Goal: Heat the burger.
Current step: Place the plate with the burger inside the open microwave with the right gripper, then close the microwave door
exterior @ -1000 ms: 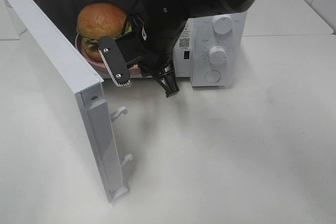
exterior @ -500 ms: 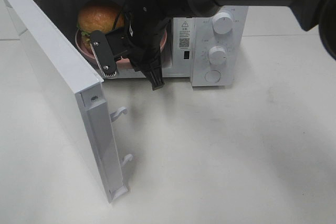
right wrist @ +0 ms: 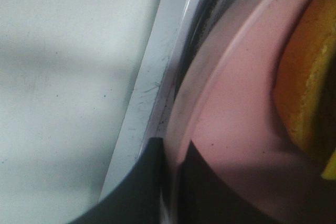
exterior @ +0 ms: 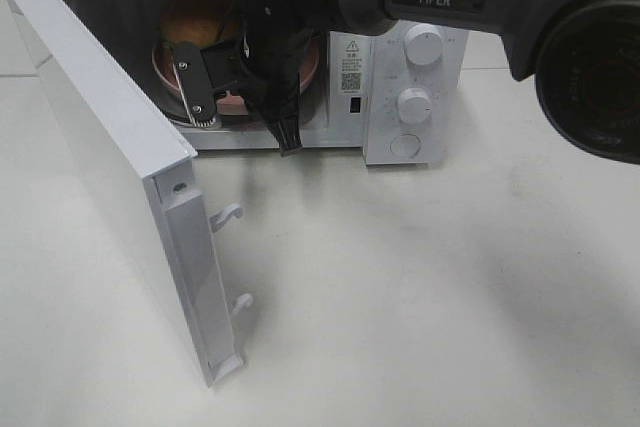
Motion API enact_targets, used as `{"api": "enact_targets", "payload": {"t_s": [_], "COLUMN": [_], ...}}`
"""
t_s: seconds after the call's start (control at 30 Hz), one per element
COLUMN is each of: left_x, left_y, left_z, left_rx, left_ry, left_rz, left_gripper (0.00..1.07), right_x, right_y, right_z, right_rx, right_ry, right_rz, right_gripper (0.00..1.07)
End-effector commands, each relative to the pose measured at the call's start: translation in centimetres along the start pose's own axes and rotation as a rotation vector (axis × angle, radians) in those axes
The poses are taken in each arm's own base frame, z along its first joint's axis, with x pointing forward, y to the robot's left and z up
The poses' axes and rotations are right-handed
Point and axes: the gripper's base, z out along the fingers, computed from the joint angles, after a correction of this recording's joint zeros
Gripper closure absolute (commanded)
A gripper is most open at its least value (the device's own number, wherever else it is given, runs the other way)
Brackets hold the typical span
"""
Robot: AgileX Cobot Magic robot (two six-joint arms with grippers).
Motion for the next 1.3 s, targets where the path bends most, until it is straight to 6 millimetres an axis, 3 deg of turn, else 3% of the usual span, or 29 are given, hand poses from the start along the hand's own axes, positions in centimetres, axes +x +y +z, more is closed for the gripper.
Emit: {"api": "enact_targets", "payload": {"t_s": [0.03,0.33,0.67,0.87,1.07,1.3], "left_x": [0.0,0.0,0.0,0.0,0.0,0.0], "left_y": [0.0,0.0,0.0,0.0,0.0,0.0], "left_z": [-0.2,-0.2,-0.2,-0.2,-0.2,-0.2], "left_rx": [-0.002,-0.002,-0.002,-0.002,-0.002,-0.002], "left_ry": [-0.03,-0.03,-0.03,-0.03,-0.03,-0.03], "left_rz": [-0.004,-0.004,-0.004,-0.004,-0.004,-0.004], "left_gripper": [0.09,0.09,0.09,0.09,0.09,0.09], "right_x": [-0.4,-0.5,-0.5,-0.5,-0.4,0.2], "right_y": [-1.0,-1.0,-0.8,-0.6,0.3,1.5], "right_z": [-0.2,0.2,0.4,0.3,-0.4,-2.7], "right_rx": [0.071,0.078,0.069,0.058,0.083,0.151], "right_ry": [-0.037,-0.041,-0.041,-0.045,-0.086,-0.139], "right_rz": [-0.001,-0.013,0.006,0.028,0.027,0.015], "right_gripper": [1.06,0.98,0.61,0.54,0.46,0.3]}}
